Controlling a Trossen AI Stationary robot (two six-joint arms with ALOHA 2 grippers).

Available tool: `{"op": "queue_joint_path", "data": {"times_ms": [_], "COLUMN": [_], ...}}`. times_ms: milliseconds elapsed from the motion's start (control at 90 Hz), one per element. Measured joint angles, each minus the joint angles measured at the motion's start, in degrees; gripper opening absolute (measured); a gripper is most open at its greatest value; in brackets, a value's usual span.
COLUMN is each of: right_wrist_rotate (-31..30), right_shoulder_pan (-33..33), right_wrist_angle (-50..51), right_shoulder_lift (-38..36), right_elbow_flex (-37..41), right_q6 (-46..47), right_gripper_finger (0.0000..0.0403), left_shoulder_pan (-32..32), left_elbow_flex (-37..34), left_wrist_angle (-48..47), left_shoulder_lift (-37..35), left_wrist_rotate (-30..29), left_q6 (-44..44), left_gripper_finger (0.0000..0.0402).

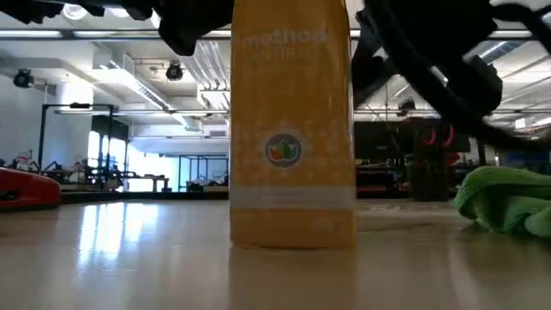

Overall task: Apply microfiber cloth
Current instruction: Spray the back of the blue cellphone with the yellow spray bottle

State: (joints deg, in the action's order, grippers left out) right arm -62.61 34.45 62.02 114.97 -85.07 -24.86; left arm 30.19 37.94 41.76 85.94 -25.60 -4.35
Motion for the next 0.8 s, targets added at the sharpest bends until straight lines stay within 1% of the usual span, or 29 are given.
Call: {"op": "queue_joint_path", "data": {"times_ms": [133, 256, 311, 489, 589, 733, 800], "right_wrist_rotate": [0.92, 6.75, 9.11, 11.82, 12.5, 15.65, 16.07], "right_shoulder_pan": [1.91, 4.09, 4.91, 6.38, 6.92, 6.94, 6.91], "right_wrist_angle": [-1.34, -1.08, -1.17, -3.15, -6.55, -10.6, -11.83], "right_shoulder_lift": [-0.46, -0.6, -0.6, -0.6, -0.6, -0.6, -0.6], "right_elbow_flex": [0.21, 0.29, 0.47, 0.58, 0.58, 0.58, 0.58], "right_q6": [1.2, 6.34, 8.8, 14.69, 14.37, 14.56, 15.12], "right_gripper_finger": [0.0008, 0.0008, 0.0008, 0.0008, 0.0008, 0.0008, 0.0008], "left_shoulder_pan": [1.47, 3.89, 5.25, 9.18, 11.3, 13.71, 14.42], "left_elbow_flex": [1.96, 2.74, 2.74, 2.46, 2.46, 2.46, 2.83], "left_wrist_angle": [-4.7, -8.97, -9.09, -9.39, -9.25, -8.28, -7.37], "left_shoulder_lift": [0.85, 0.5, 0.5, 2.17, 3.73, 7.25, 9.22], "left_wrist_rotate": [-0.49, -4.2, -5.82, -12.24, -15.78, -18.91, -20.55], "left_q6": [-2.43, -5.42, -6.72, -11.68, -14.95, -20.51, -22.26], "left_gripper_finger": [0.0311, 0.0311, 0.0311, 0.0311, 0.0311, 0.0311, 0.0311]}}
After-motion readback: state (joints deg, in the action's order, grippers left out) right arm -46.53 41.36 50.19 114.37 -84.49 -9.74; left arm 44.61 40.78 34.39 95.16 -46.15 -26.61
